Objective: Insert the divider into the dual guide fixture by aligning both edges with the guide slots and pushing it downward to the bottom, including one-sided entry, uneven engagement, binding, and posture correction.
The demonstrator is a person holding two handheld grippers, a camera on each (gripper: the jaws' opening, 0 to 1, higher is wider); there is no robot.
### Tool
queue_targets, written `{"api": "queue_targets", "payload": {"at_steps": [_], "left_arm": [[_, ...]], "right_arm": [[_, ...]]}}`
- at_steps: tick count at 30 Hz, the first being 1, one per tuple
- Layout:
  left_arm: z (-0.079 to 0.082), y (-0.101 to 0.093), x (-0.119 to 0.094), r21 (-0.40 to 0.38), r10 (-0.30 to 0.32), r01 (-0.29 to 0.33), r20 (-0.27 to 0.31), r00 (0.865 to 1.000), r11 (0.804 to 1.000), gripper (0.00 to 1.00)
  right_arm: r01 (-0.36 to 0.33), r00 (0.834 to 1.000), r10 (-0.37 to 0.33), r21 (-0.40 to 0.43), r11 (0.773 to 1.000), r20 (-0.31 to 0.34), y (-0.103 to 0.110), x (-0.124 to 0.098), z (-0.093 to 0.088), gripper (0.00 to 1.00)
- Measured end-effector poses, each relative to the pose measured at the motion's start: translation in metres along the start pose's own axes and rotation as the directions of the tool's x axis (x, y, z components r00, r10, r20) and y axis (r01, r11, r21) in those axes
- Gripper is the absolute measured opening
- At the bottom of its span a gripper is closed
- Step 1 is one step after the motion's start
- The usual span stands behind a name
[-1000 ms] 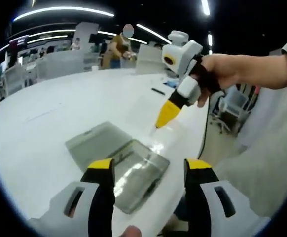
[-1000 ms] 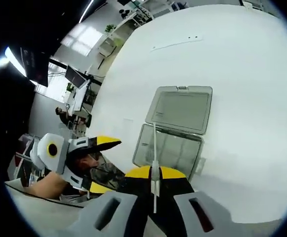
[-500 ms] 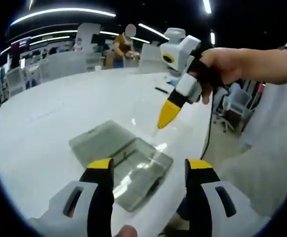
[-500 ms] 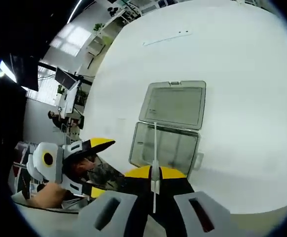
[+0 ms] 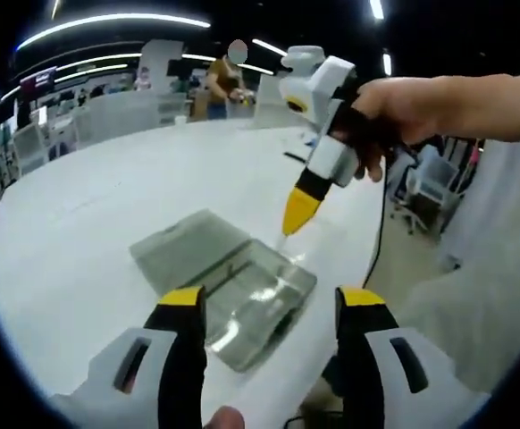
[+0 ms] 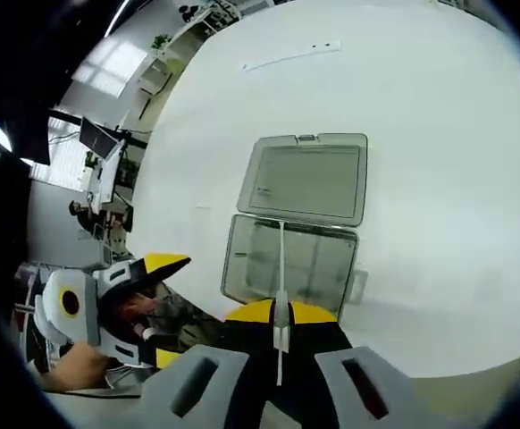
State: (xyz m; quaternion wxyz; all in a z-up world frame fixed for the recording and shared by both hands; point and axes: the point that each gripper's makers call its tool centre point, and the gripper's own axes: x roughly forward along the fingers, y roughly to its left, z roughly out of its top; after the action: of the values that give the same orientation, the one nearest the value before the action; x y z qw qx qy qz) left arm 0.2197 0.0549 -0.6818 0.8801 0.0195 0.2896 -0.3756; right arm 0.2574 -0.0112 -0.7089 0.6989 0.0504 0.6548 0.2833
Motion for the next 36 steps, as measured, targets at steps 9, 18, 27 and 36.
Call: {"api": "queue_targets", "payload": {"at_steps": [9, 18, 27, 36], "left_arm": [[-0.005, 0.004, -0.002, 0.026, 0.013, -0.012, -0.010, 1.000, 1.000, 0.65], [-0.011, 0.005, -0.001, 0.040, 0.015, -0.014, -0.025, 1.000, 0.999, 0.68], [-0.021, 0.013, -0.002, 0.035, 0.015, -0.013, -0.042, 0.999, 0.999, 0.68], [-0.022, 0.017, -0.004, 0.024, 0.025, -0.024, -0.039, 0.999, 0.999, 0.68]], "right_arm": [[0.077, 0.997, -0.076, 0.023, 0.997, -0.019, -0.005, 0.007, -0.003, 0.00], [0.107, 0.994, -0.105, 0.059, 0.993, -0.030, -0.005, 0.011, -0.004, 0.00], [0.141, 0.989, -0.137, 0.076, 0.987, -0.052, -0.004, 0.018, -0.005, 0.00], [0.174, 0.982, -0.168, 0.071, 0.982, -0.082, -0.003, 0.025, -0.006, 0.00]]}}
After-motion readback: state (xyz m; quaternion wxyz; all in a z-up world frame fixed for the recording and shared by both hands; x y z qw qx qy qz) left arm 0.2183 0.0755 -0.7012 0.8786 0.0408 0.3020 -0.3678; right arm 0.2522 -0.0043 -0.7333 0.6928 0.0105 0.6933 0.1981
